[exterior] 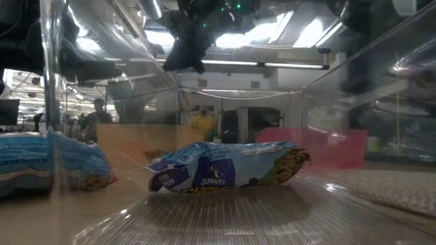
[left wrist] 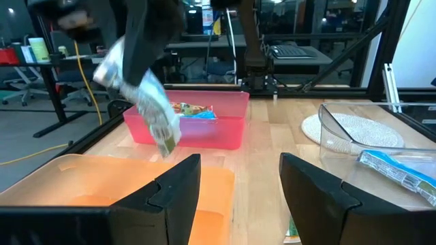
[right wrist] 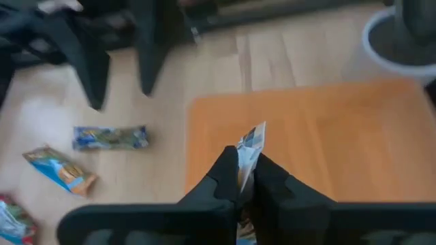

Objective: Pick and place Granola Bars by type
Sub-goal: Put the yellow granola bar into the orange bin

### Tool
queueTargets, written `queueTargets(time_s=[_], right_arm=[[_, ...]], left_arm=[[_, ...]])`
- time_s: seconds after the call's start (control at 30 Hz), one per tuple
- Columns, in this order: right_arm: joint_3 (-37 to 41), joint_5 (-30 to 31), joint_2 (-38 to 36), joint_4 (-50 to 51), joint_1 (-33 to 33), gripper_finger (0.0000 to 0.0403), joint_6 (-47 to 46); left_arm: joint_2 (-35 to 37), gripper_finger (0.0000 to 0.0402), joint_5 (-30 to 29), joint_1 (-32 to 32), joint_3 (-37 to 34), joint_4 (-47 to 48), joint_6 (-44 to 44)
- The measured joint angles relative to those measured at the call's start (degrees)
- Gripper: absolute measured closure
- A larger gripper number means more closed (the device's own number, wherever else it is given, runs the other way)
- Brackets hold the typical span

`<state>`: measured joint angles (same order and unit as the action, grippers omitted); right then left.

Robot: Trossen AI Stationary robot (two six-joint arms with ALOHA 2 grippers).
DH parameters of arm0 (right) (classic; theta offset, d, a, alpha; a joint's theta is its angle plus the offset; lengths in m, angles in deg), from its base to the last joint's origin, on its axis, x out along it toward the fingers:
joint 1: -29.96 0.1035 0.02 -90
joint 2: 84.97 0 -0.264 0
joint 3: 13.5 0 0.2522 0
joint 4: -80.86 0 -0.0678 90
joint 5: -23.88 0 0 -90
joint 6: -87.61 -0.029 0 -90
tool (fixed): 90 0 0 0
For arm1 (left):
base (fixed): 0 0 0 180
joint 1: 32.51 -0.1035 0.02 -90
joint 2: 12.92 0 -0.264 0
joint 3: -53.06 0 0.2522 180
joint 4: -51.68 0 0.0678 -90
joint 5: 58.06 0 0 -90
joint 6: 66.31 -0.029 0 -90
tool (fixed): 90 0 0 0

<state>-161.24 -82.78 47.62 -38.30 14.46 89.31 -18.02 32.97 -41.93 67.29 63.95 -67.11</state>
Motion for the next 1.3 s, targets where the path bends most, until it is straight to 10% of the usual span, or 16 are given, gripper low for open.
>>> queueTargets(time_s=[1.3], right_arm=[[0.0,-1.6,8.2,2.2,-0.8,0.0341,-1.7]], left_arm=[[0.0,0.0208,0.0,0.0,0.0,0.0,0.0]])
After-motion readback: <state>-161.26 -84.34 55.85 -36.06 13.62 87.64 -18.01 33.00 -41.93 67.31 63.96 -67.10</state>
